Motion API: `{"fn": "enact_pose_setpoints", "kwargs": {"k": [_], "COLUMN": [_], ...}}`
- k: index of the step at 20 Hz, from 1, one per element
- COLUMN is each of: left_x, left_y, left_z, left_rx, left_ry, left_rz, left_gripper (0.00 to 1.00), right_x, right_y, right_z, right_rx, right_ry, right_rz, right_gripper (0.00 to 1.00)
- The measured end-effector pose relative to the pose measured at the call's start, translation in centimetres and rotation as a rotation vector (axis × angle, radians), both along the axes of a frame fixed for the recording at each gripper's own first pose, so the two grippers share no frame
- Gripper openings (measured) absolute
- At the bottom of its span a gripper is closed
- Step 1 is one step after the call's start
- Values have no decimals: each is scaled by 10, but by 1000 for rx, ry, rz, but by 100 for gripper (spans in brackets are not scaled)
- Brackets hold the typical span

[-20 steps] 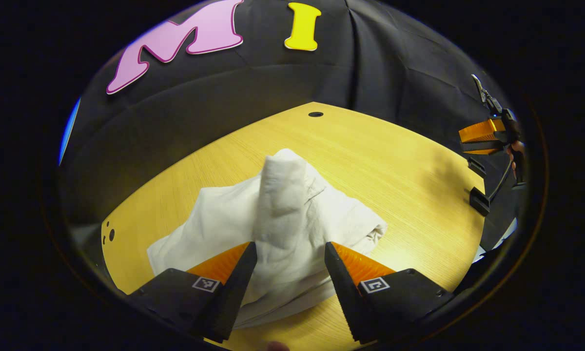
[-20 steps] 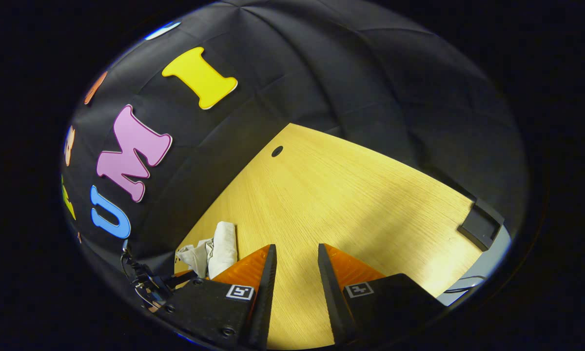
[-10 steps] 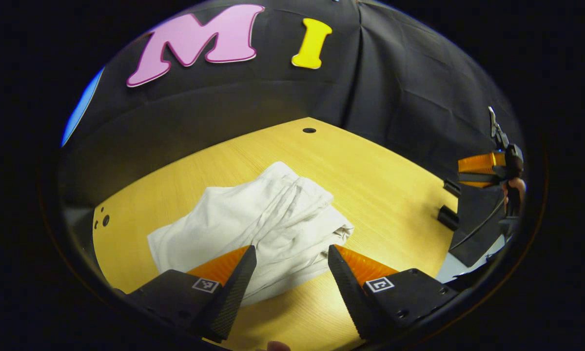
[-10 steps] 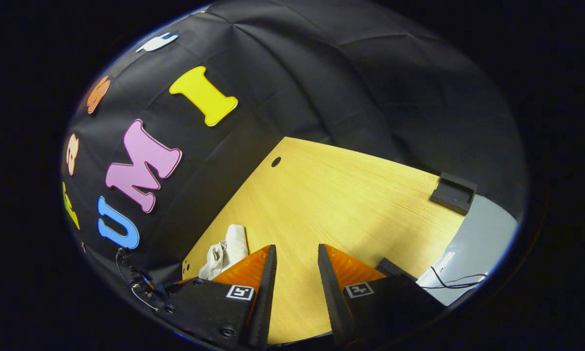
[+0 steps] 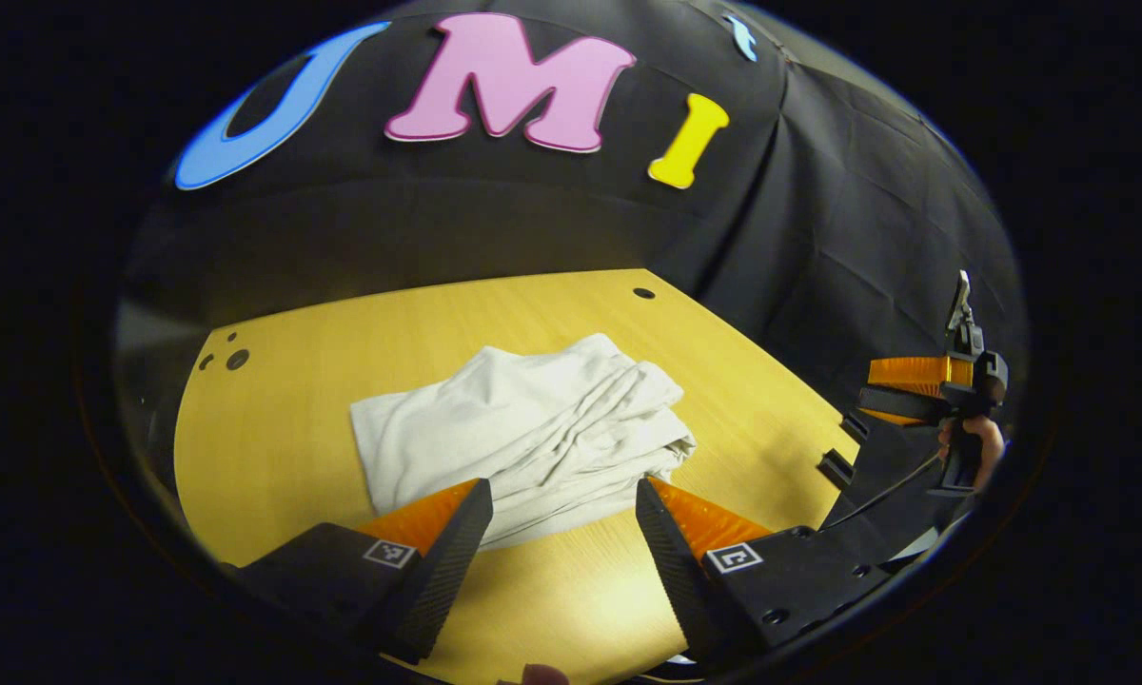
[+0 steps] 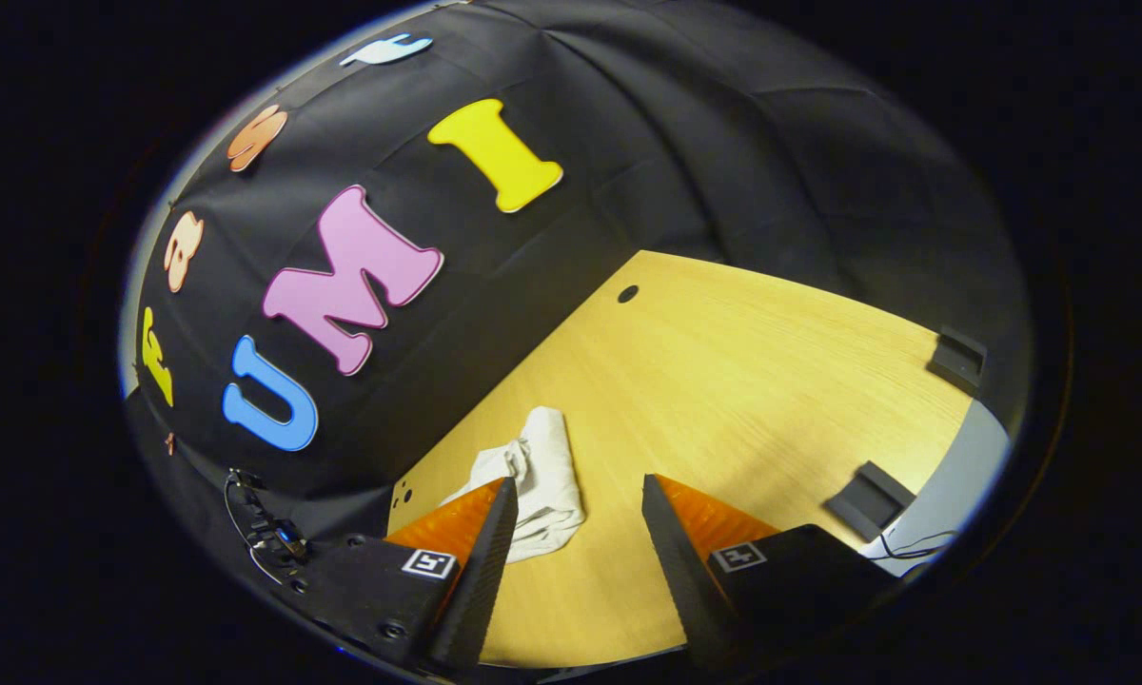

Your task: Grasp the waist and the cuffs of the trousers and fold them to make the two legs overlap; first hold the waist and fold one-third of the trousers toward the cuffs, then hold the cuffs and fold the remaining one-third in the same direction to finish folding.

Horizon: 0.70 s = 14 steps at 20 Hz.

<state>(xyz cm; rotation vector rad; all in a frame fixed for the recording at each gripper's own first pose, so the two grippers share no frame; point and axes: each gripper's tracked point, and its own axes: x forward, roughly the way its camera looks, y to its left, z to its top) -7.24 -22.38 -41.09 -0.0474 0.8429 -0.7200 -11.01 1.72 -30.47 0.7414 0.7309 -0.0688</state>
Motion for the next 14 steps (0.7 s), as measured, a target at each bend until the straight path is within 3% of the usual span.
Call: {"fn": "enact_pose_setpoints", "kwargs": {"k": [6,9,14], "left_x": [15,16,11], "left_y": [79,119,147], "left_z": [19,23,19], "left_rx": [-81,-62,-43], "left_ry": [25,-7,-19], "left_rz": [197,247,303], "left_gripper": [95,95,95], "right_x": [28,32,33], "right_y": [57,76,95], "right_z": [17,18,16], "right_rx": [39,45,49], "right_ry": [-45,-48,-44], "right_rz": [80,113,147], "right_gripper": [82,83,83]}}
